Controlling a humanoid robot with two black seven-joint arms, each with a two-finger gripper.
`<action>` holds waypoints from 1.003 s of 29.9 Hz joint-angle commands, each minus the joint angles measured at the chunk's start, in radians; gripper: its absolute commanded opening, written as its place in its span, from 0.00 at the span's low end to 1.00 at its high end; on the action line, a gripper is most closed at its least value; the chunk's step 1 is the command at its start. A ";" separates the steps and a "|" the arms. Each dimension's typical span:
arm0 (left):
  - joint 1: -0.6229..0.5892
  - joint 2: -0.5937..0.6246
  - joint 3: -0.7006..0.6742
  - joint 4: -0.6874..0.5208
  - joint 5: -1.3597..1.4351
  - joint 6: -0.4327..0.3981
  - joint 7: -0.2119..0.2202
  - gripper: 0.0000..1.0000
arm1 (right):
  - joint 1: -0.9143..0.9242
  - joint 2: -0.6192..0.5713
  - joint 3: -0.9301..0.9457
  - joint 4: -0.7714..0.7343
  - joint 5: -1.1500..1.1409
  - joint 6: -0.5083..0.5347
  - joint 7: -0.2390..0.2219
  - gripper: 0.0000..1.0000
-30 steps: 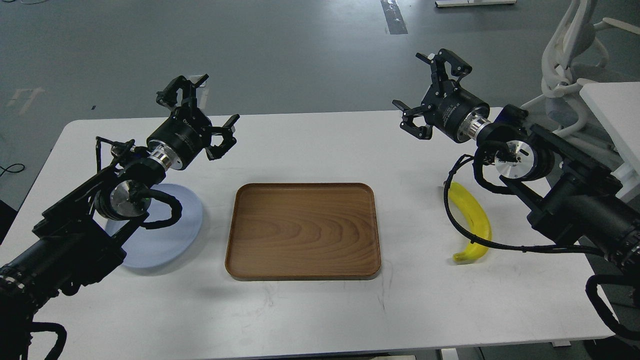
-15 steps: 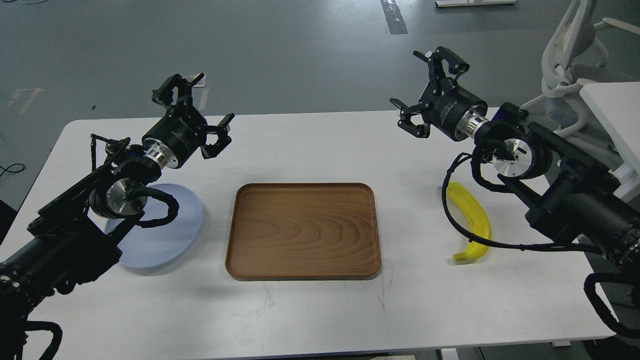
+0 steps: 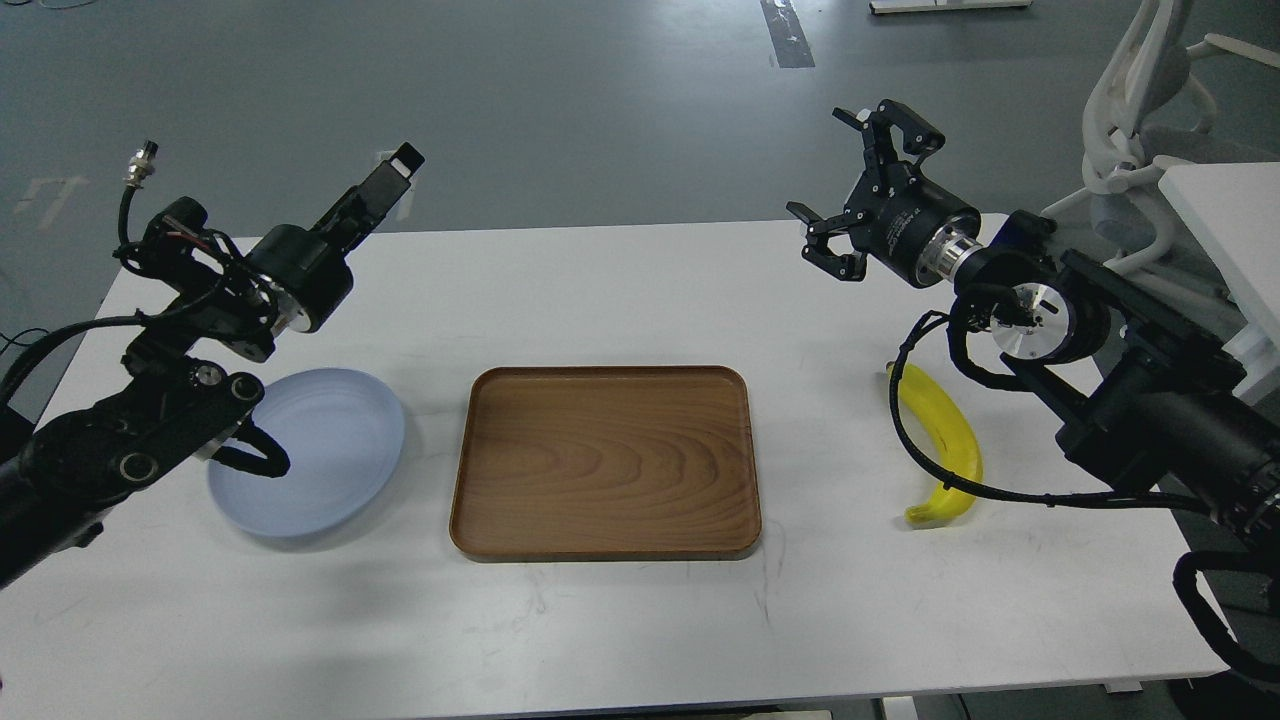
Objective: Place banana on plate with both arms
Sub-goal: 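Grasp the edge of the light blue plate with the left gripper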
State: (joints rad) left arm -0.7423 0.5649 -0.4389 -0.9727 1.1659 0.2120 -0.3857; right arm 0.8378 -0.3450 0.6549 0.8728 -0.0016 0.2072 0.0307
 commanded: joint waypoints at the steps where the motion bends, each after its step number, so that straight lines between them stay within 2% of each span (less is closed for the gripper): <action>1: 0.003 0.088 0.126 0.006 0.061 0.059 -0.008 0.98 | 0.000 0.000 0.000 0.000 -0.001 0.000 0.000 1.00; 4: 0.014 0.148 0.259 0.041 0.174 0.200 -0.060 0.98 | -0.005 0.000 0.000 0.000 -0.001 0.000 0.000 1.00; 7: 0.014 0.171 0.359 0.095 0.189 0.277 -0.079 0.98 | -0.008 0.003 0.000 -0.001 -0.001 0.000 0.000 1.00; 10: 0.020 0.199 0.434 0.173 0.189 0.277 -0.079 0.98 | -0.013 0.008 0.000 -0.001 -0.003 0.000 0.000 1.00; 14: 0.053 0.201 0.460 0.275 0.186 0.277 -0.084 0.98 | -0.016 0.008 -0.001 -0.003 -0.003 -0.002 0.000 1.00; 22: 0.142 0.202 0.459 0.273 0.155 0.277 -0.093 0.97 | -0.020 0.001 -0.001 -0.001 -0.008 -0.002 0.000 1.00; 30: 0.162 0.196 0.460 0.275 0.098 0.277 -0.103 0.96 | -0.026 0.000 -0.001 -0.001 -0.008 -0.002 0.000 1.00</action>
State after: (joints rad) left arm -0.5836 0.7620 0.0202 -0.6992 1.2705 0.4888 -0.4874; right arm 0.8136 -0.3457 0.6534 0.8714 -0.0091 0.2055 0.0308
